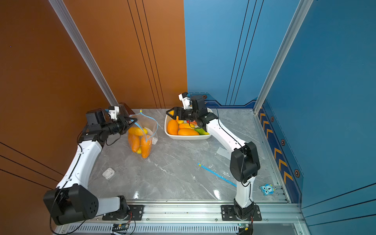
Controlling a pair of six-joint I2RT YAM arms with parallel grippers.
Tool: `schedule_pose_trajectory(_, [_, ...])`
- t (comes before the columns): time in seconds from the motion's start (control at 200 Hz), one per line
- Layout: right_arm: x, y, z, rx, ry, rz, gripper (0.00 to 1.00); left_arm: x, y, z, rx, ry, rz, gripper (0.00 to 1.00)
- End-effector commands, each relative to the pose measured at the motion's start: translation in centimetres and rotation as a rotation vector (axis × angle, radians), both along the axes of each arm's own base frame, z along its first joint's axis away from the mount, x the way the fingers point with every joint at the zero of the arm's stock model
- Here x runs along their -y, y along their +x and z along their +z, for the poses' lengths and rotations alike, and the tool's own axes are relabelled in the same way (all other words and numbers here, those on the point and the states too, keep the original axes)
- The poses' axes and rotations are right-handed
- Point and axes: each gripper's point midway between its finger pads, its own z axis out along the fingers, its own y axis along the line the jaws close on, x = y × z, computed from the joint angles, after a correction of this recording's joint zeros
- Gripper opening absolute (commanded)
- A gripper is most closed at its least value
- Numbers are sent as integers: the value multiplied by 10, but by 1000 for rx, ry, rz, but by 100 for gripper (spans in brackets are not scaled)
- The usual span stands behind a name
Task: Place the mango in a zip-top bag and seal the zipper
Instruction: Pick up the mango from the basket.
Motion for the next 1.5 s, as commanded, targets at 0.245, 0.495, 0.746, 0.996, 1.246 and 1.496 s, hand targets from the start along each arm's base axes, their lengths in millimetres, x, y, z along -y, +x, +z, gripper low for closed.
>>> schedule_pose_trajectory(0.245, [66, 58, -136, -31, -770, -123, 77, 24, 7, -2, 24, 45, -46, 0])
schedule_pose_trajectory(0.495, [66, 89, -197, -74, -923, -109, 63, 39, 7, -2, 30, 57, -82, 0])
schedule_pose_trajectory(0.746, [64, 86, -240, -113, -986, -63, 76, 39, 9, -4, 25, 57, -87, 0])
schedule_pose_trajectory(0.996, [41, 71, -270, -157, -932, 78, 75, 39, 12, -1, 31, 57, -88, 0])
schedule_pose_trajectory(1.246, [44, 76, -293, -192, -977, 21, 89, 39, 12, -1, 31, 56, -90, 0])
schedule_pose_trajectory(1.496, [41, 87, -286, -216, -912, -71, 65, 42, 12, 3, 37, 52, -97, 0])
